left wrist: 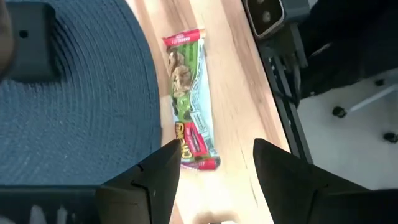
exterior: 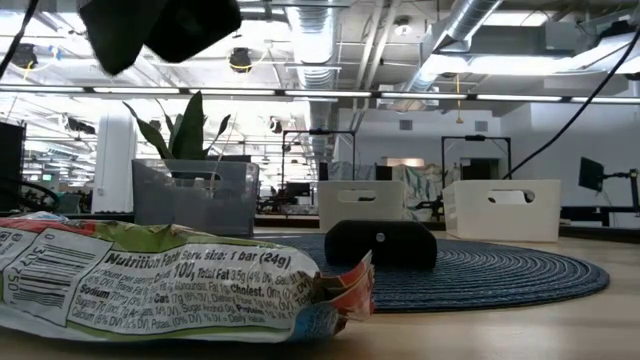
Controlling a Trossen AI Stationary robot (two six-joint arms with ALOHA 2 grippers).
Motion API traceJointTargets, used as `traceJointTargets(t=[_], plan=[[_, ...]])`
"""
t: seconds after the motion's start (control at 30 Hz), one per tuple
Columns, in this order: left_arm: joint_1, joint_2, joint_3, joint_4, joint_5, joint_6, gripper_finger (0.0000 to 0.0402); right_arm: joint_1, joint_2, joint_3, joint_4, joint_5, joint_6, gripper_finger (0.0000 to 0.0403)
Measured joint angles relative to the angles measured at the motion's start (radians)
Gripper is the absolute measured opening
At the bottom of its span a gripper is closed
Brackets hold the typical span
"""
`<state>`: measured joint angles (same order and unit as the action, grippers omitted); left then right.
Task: Pick and place Granola Bars by type
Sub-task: Put the red granola bar into the gray bin
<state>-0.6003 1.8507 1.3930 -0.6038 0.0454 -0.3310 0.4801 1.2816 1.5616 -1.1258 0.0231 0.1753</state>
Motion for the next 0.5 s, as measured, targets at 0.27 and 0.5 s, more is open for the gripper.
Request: traceJointTargets(t=[0.27, 0.5], plan=[[0.011, 0.019, -0.103, 0.177, -0.020, -0.046, 0.0196, -0.005, 0.000, 0.000, 0.028, 0.001, 0.001, 0.0122], [0.025, 0.149, -0.046, 0.188, 0.025, -0.010, 0.0196, -0.022, 0.000, 0.000, 0.031, 0.001, 0.008, 0.0122]])
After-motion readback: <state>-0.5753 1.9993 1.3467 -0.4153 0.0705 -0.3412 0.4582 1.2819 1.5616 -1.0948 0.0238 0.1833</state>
